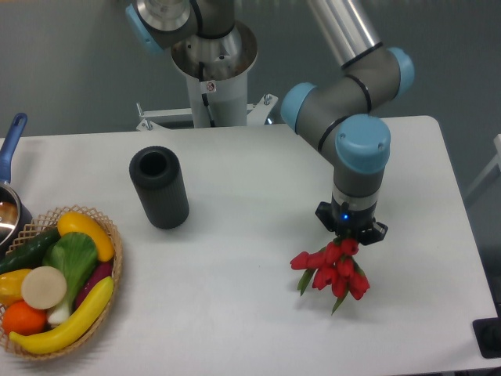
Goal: Place the flowers on the table
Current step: 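Lower the held red tulip bunch toward the table surface, then open the gripper to release the tulips and lift it away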
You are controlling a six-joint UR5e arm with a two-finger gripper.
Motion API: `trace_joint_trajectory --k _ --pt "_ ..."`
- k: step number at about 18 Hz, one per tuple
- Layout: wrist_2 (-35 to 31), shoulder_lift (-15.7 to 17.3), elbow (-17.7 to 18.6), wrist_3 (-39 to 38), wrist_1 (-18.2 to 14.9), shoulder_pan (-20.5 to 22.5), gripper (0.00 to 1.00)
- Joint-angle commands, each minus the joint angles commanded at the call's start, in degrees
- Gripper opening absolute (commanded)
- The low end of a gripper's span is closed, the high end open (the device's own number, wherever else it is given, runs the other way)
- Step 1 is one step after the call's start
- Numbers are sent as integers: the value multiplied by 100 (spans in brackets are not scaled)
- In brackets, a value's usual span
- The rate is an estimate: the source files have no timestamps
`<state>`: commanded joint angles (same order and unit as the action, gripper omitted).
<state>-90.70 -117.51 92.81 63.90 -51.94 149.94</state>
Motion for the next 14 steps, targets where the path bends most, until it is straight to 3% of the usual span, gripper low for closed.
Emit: trace_joint_trajectory --k 1,5,7,10,14 --pt "-9 9 0 -9 35 -9 100" --pt "-17 96 26 -9 123 0 100" --pt "-26 306 35 -52 228 26 100" --pt "52 606 105 -35 141 447 100" --pt "184 624 132 429 167 571 100"
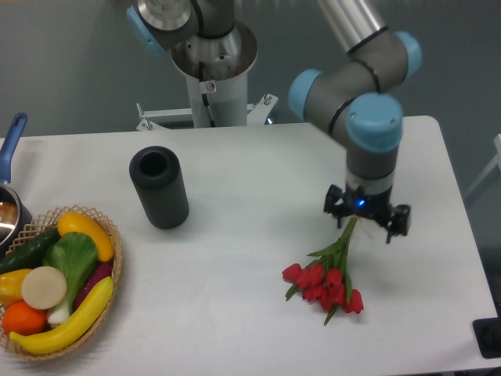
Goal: Place the flowers on the table
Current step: 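Open the gripper to release the tulips and lift it away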
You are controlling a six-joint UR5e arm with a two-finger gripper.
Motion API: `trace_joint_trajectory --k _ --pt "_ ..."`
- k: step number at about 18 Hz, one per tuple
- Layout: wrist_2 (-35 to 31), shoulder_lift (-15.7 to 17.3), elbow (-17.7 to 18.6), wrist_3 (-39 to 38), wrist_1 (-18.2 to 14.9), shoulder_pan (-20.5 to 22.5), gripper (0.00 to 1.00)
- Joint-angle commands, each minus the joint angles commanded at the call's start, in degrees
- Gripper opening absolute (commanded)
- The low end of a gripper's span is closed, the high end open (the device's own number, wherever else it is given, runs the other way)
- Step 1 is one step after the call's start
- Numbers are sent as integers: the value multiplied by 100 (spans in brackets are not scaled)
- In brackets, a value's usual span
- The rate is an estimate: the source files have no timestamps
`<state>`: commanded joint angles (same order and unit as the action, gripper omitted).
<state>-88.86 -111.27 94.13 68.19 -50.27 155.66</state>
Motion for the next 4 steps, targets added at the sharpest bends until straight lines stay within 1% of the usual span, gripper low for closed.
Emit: trace_joint_trajectory --k 2,4 --pt "-9 0 87 255 9 9 100" --pt "-17 0 184 283 70 0 100"
